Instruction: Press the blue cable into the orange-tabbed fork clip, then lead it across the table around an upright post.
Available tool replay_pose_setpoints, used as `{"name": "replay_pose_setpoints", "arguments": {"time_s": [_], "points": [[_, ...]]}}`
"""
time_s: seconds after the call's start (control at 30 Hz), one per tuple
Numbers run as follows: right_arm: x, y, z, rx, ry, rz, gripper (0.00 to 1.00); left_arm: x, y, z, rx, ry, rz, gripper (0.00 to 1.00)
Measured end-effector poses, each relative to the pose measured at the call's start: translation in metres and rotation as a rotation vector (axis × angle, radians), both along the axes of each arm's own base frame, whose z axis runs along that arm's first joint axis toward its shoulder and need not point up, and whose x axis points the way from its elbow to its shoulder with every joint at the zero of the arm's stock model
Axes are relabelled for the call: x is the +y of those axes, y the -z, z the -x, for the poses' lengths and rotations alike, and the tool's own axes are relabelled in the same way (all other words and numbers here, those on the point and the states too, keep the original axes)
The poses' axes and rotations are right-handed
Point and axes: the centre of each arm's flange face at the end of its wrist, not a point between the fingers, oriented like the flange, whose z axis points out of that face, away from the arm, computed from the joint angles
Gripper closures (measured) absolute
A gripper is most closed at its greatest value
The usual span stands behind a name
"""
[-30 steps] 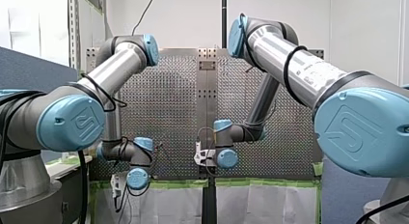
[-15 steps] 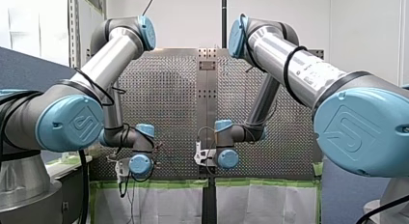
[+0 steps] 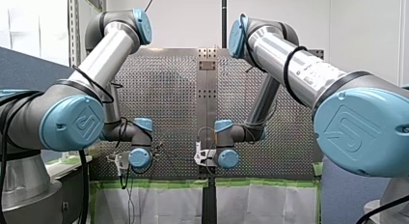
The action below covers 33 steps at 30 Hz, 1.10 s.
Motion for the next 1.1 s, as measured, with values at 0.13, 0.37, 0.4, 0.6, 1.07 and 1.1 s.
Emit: {"name": "replay_pose_setpoints", "arguments": {"time_s": [0.13, 0.37, 0.4, 0.6, 1.07, 1.1], "points": [[0.0, 0.0, 0.0, -0.001, 0.001, 0.002, 1.0, 0.005, -0.002, -0.005, -0.018, -0.011, -0.001, 1.0], [-0.001, -0.001, -0.001, -0.002, 0.001, 0.004, 1.0, 0.008, -0.005, -0.016, -0.048, -0.007, -0.003, 1.0], [-0.001, -0.001, 0.0, -0.001, 0.003, 0.003, 1.0, 0.009, -0.006, -0.017, -0.049, -0.007, -0.006, 1.0], [-0.005, 0.0, 0.004, 0.008, 0.027, 0.003, 1.0, 0.011, -0.007, -0.02, -0.058, -0.009, -0.017, 1.0], [-0.014, 0.024, 0.021, 0.039, 0.067, -0.026, 1.0, 0.015, -0.008, -0.026, -0.073, -0.006, -0.017, 1.0], [-0.015, 0.025, 0.021, 0.039, 0.068, -0.026, 1.0, 0.015, -0.009, -0.027, -0.075, -0.004, -0.017, 1.0]]}}
